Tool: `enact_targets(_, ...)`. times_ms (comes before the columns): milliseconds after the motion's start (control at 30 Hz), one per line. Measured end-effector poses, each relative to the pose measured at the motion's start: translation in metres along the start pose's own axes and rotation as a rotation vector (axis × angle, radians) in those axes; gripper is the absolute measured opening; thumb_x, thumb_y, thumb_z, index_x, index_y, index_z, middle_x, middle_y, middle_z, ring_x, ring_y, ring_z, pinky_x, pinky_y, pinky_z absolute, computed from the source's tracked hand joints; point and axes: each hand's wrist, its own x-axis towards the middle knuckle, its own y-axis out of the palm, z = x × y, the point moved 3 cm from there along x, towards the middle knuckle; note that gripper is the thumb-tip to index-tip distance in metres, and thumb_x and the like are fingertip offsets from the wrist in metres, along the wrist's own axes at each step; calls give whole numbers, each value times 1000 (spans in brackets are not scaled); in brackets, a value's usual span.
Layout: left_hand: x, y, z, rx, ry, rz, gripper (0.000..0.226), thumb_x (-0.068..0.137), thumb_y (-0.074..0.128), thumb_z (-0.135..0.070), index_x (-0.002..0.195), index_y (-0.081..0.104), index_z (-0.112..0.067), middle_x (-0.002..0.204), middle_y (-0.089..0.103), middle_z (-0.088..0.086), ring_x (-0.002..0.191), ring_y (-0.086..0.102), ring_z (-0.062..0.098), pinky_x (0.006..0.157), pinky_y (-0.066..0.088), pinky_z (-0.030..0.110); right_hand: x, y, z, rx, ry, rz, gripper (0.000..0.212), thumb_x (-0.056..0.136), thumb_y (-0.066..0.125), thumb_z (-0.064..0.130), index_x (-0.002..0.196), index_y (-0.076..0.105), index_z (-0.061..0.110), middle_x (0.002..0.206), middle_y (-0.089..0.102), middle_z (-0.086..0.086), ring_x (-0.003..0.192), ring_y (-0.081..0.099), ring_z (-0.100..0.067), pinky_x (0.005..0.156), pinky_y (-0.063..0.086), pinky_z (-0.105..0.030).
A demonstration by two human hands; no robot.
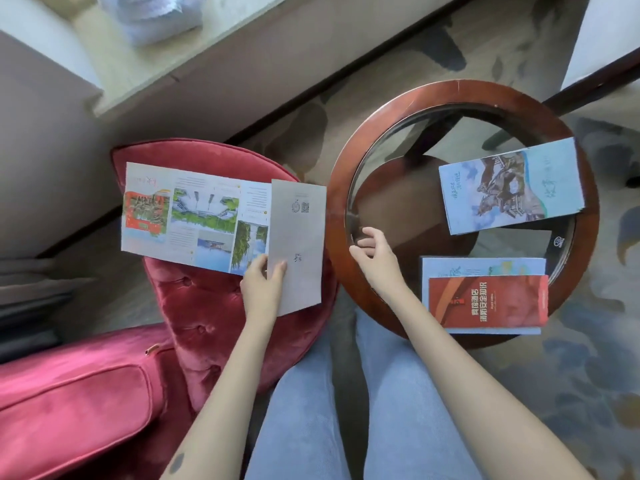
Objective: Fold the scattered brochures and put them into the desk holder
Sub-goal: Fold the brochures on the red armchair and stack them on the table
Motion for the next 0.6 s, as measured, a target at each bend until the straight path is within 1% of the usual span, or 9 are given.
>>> enact_targets(67,-1,-36,16,-74,23,-13,2,86,62,-17,88,64,-15,80,66,-1,67,58,9,61,44,20,-8,28,3,91,13,106,59,89,60,27,140,32,15,133,48,-8,115,49,-13,96,39,-26)
enact_targets(167,-6,-83,45,-330,-49,57,12,88,61,-10,97,64,-18,89,68,-7,71,64,-5,64,51,12,-19,71,0,145,70,271,79,85,64,40,146,19,19,148,32,-8,134,36,-16,103,31,-27)
enact_targets(267,-10,-119,74,-520,-123,170,17,90,57,-7,103,63,-16,95,71,-4,77,68,4,68,55,16,-28,106,-5,171,103,385,88,80,67,43,148,14,25,153,24,-7,139,29,-15,105,28,-27)
enact_targets(333,-13,-135,89,-542,-141,255,19,91,55,-7,106,63,-15,97,72,-1,80,70,9,70,57,21,-36,126,-3,224,106,461,82,82,66,39,147,16,25,153,27,-6,137,32,-13,107,29,-29)
enact_targets(400,-18,-142,101,-529,-156,349,20,92,54,-6,109,61,-11,97,72,3,80,70,11,70,57,22,-46,146,4,277,89,533,72,85,65,33,145,25,23,147,39,-4,130,42,-13,105,36,-32)
enact_targets(433,-21,-143,105,-526,-165,391,20,92,53,-5,110,60,-10,96,73,3,79,70,11,68,57,22,-51,154,8,308,72,548,69,84,66,29,142,31,20,141,47,-5,123,48,-15,101,40,-34)
enact_targets(500,-26,-142,111,-524,-185,453,21,91,54,-5,110,60,-11,97,73,3,79,70,11,68,56,22,-62,166,15,363,34,562,55,82,60,24,134,45,13,128,59,-9,107,58,-18,90,47,-36)
enact_targets(567,-30,-140,115,-476,-184,471,23,91,55,-5,113,59,-12,103,71,5,85,68,13,75,56,26,-72,172,19,412,31,613,31,90,49,23,119,60,18,114,68,-3,95,65,-15,81,53,-32)
enact_targets(600,-31,-139,117,-430,-167,458,24,91,56,-6,114,59,-12,107,69,6,90,67,15,82,55,31,-77,172,19,438,41,629,28,94,43,23,111,65,22,106,71,2,91,67,-12,77,56,-28)
